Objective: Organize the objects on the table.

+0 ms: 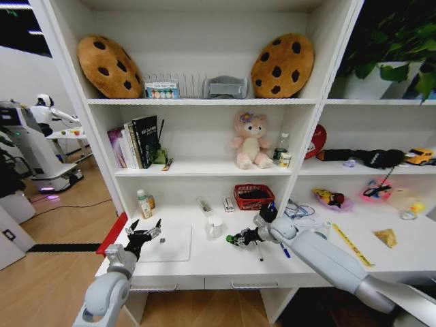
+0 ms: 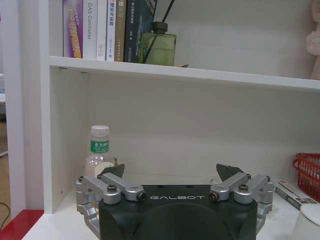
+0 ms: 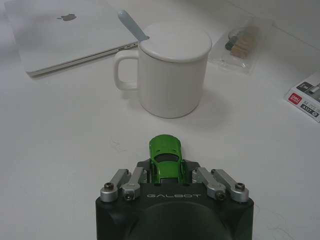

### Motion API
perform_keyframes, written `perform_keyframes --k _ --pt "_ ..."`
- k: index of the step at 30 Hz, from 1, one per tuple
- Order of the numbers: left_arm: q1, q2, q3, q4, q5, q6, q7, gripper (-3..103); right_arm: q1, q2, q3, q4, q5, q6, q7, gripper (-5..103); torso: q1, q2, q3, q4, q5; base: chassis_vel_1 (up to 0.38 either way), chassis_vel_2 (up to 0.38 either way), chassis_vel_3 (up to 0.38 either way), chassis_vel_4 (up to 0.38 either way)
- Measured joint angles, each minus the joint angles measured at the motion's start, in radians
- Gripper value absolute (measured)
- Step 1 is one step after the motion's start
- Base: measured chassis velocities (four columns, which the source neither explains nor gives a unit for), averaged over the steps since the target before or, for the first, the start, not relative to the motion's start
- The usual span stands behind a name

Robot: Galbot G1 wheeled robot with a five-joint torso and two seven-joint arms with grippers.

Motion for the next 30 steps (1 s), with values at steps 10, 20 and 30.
perform_keyframes --k 10,20,30 --pt "0.000 0.000 0.000 0.000 0.000 0.000 0.000 100 -0.048 -0.050 0.067 0.140 0.096 -0.048 0.063 33 0.000 0.000 0.000 0.0001 0.0003 0.000 0.000 0.000 0.000" --pt "0.000 0.000 0.000 0.000 0.000 0.000 0.000 100 -0.163 -0.160 0.229 0.420 0.142 -0.098 0.125 33 0.000 0.000 0.000 0.0001 0.0000 0.000 0.000 0.000 0.000" --pt "0.000 0.000 0.000 0.000 0.000 0.000 0.000 100 -0.176 -0.199 0.329 0.543 0.210 -0.128 0.180 33 0.000 0.000 0.000 0.0001 0.0001 0.000 0.000 0.000 0.000"
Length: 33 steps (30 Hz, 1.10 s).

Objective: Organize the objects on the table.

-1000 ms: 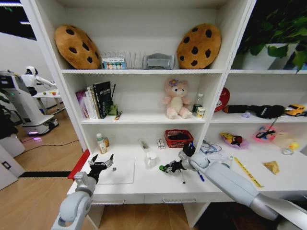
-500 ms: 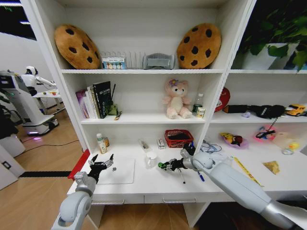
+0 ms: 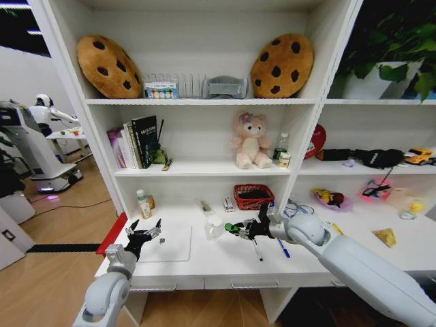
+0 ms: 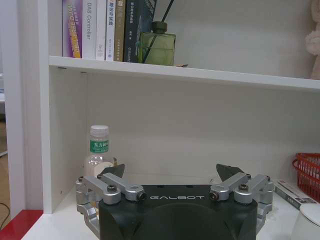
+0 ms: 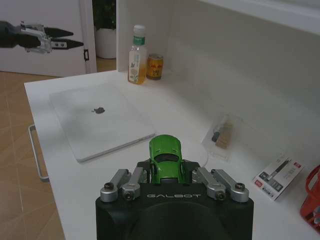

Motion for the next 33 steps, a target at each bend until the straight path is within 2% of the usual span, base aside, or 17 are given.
perform_keyframes --k 14,21,22,26,30,32,33 --pt "0.000 0.000 0.000 0.000 0.000 0.000 0.000 100 0.092 -0.006 0.052 0.067 0.116 -0.018 0.060 33 0.000 0.000 0.000 -0.0001 0.0000 0.000 0.000 0.000 0.000" --pt "0.000 0.000 0.000 0.000 0.000 0.000 0.000 100 0.178 0.033 0.079 0.016 0.167 -0.017 0.144 33 0.000 0.000 0.000 -0.0001 -0.0001 0.000 0.000 0.000 0.000" --pt "0.000 0.000 0.000 0.000 0.000 0.000 0.000 100 0.222 0.047 0.065 -0.020 0.171 -0.017 0.166 33 0.000 0.000 0.000 -0.0001 0.0001 0.000 0.000 0.000 0.000" --pt "0.000 0.000 0.000 0.000 0.000 0.000 0.000 100 0.317 0.077 0.027 -0.082 0.175 -0.016 0.177 33 0.000 0.000 0.000 -0.0001 0.0000 0.000 0.000 0.000 0.000" --pt "0.000 0.000 0.000 0.000 0.000 0.000 0.000 100 0.436 0.126 -0.040 -0.190 0.166 -0.005 0.146 33 0.000 0.000 0.000 0.0001 -0.0003 0.000 0.000 0.000 0.000" --pt "0.000 0.000 0.000 0.000 0.000 0.000 0.000 100 0.524 0.176 -0.105 -0.298 0.157 0.004 0.126 33 0.000 0.000 0.000 -0.0001 -0.0001 0.000 0.000 0.000 0.000" --pt "0.000 0.000 0.000 0.000 0.000 0.000 0.000 100 0.524 0.176 -0.105 -0.298 0.157 0.004 0.126 33 0.000 0.000 0.000 -0.0001 -0.0001 0.000 0.000 0.000 0.000"
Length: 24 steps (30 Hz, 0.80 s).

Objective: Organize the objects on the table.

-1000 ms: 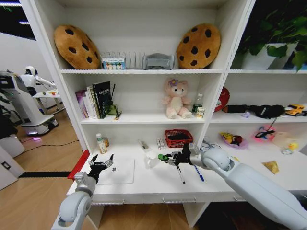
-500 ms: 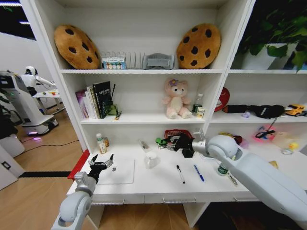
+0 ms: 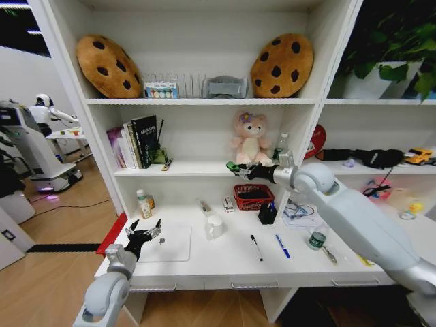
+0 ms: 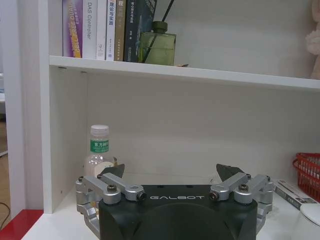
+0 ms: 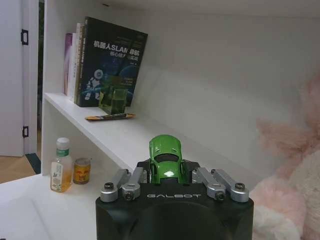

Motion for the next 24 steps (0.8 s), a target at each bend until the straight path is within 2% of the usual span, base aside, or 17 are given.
perform_keyframes --k 3,6,8,9,11,19,24 --pt "0.000 0.000 0.000 0.000 0.000 0.000 0.000 100 0.122 0.098 -0.102 -0.191 -0.029 0.018 -0.030 33 0.000 0.000 0.000 0.0003 0.0003 0.000 0.000 0.000 0.000" --pt "0.000 0.000 0.000 0.000 0.000 0.000 0.000 100 0.151 0.120 -0.124 -0.232 -0.038 0.022 -0.040 33 0.000 0.000 0.000 0.0002 -0.0004 0.000 0.000 0.000 0.000" --pt "0.000 0.000 0.000 0.000 0.000 0.000 0.000 100 0.227 0.185 -0.176 -0.359 -0.071 0.039 -0.076 33 0.000 0.000 0.000 0.0003 -0.0002 0.000 0.000 0.000 0.000" --pt "0.000 0.000 0.000 0.000 0.000 0.000 0.000 100 0.227 0.185 -0.176 -0.359 -0.071 0.039 -0.076 33 0.000 0.000 0.000 0.0003 -0.0002 0.000 0.000 0.000 0.000" --pt "0.000 0.000 0.000 0.000 0.000 0.000 0.000 100 0.269 0.233 -0.195 -0.452 -0.106 0.051 -0.100 33 0.000 0.000 0.000 0.0000 -0.0001 0.000 0.000 0.000 0.000" --pt "0.000 0.000 0.000 0.000 0.000 0.000 0.000 100 0.327 0.324 -0.232 -0.597 -0.116 0.063 -0.110 33 0.000 0.000 0.000 0.0002 -0.0001 0.000 0.000 0.000 0.000" --pt "0.000 0.000 0.000 0.000 0.000 0.000 0.000 100 0.328 0.345 -0.251 -0.623 -0.103 0.068 -0.084 33 0.000 0.000 0.000 0.0001 0.0000 0.000 0.000 0.000 0.000"
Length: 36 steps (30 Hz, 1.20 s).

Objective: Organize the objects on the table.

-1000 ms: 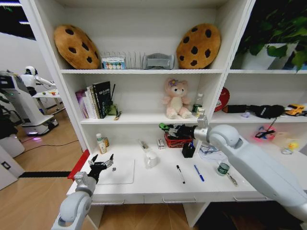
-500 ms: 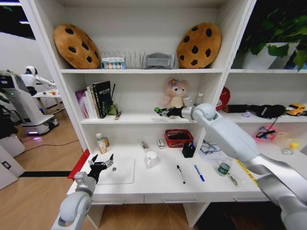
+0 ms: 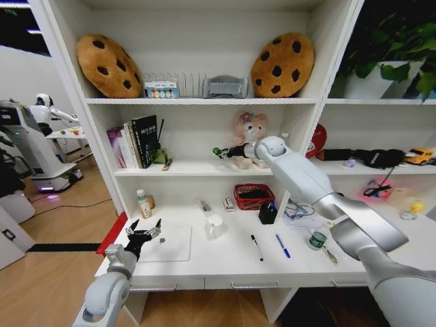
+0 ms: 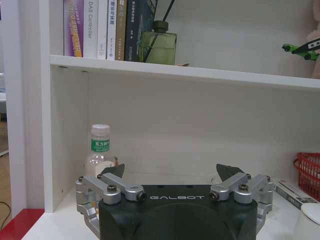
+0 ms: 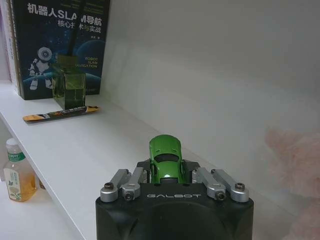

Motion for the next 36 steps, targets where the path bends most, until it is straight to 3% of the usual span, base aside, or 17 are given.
perform_keyframes --k 9,10,15,20,24,27,28,30,33,34,36 --pt "0.000 0.000 0.000 0.000 0.000 0.000 0.000 100 -0.024 0.045 -0.010 -0.051 -0.026 0.029 0.014 33 0.000 0.000 0.000 0.0000 0.0001 0.000 0.000 0.000 0.000" --pt "0.000 0.000 0.000 0.000 0.000 0.000 0.000 100 -0.026 0.048 -0.014 -0.054 -0.032 0.039 0.026 44 0.000 0.000 0.000 0.0000 0.0000 0.000 0.000 0.000 0.000" --pt "0.000 0.000 0.000 0.000 0.000 0.000 0.000 100 -0.031 0.054 -0.024 -0.060 -0.042 0.058 0.063 54 0.000 0.000 0.000 -0.0001 0.0001 0.000 0.000 0.000 0.000" --pt "0.000 0.000 0.000 0.000 0.000 0.000 0.000 100 -0.033 0.043 -0.024 -0.034 -0.067 0.064 0.083 77 0.000 0.000 0.000 -0.0001 0.0001 0.000 0.000 0.000 0.000" --pt "0.000 0.000 0.000 0.000 0.000 0.000 0.000 100 -0.033 0.016 -0.022 0.019 -0.066 0.052 0.106 88 0.000 0.000 0.000 0.0000 0.0001 0.000 0.000 0.000 0.000" --pt "0.000 0.000 0.000 0.000 0.000 0.000 0.000 100 -0.041 -0.023 -0.025 0.111 0.005 0.001 0.188 97 0.000 0.000 0.000 -0.0004 0.0000 0.000 0.000 0.000 0.000" --pt "0.000 0.000 0.000 0.000 0.000 0.000 0.000 100 -0.058 -0.055 -0.031 0.206 0.083 -0.044 0.285 100 0.000 0.000 0.000 -0.0004 0.0001 0.000 0.000 0.000 0.000" --pt "0.000 0.000 0.000 0.000 0.000 0.000 0.000 100 -0.068 -0.068 -0.032 0.248 0.106 -0.060 0.329 100 0.000 0.000 0.000 -0.0003 0.0001 0.000 0.000 0.000 0.000" --pt "0.000 0.000 0.000 0.000 0.000 0.000 0.000 100 -0.120 -0.134 -0.033 0.425 0.160 -0.106 0.492 100 0.000 0.000 0.000 0.0000 0.0001 0.000 0.000 0.000 0.000" --pt "0.000 0.000 0.000 0.000 0.000 0.000 0.000 100 -0.120 -0.134 -0.033 0.425 0.160 -0.106 0.492 100 0.000 0.000 0.000 0.0000 0.0001 0.000 0.000 0.000 0.000" --pt "0.000 0.000 0.000 0.000 0.000 0.000 0.000 100 -0.167 -0.167 -0.010 0.522 0.205 -0.149 0.593 100 0.000 0.000 0.000 -0.0001 0.0003 0.000 0.000 0.000 0.000"
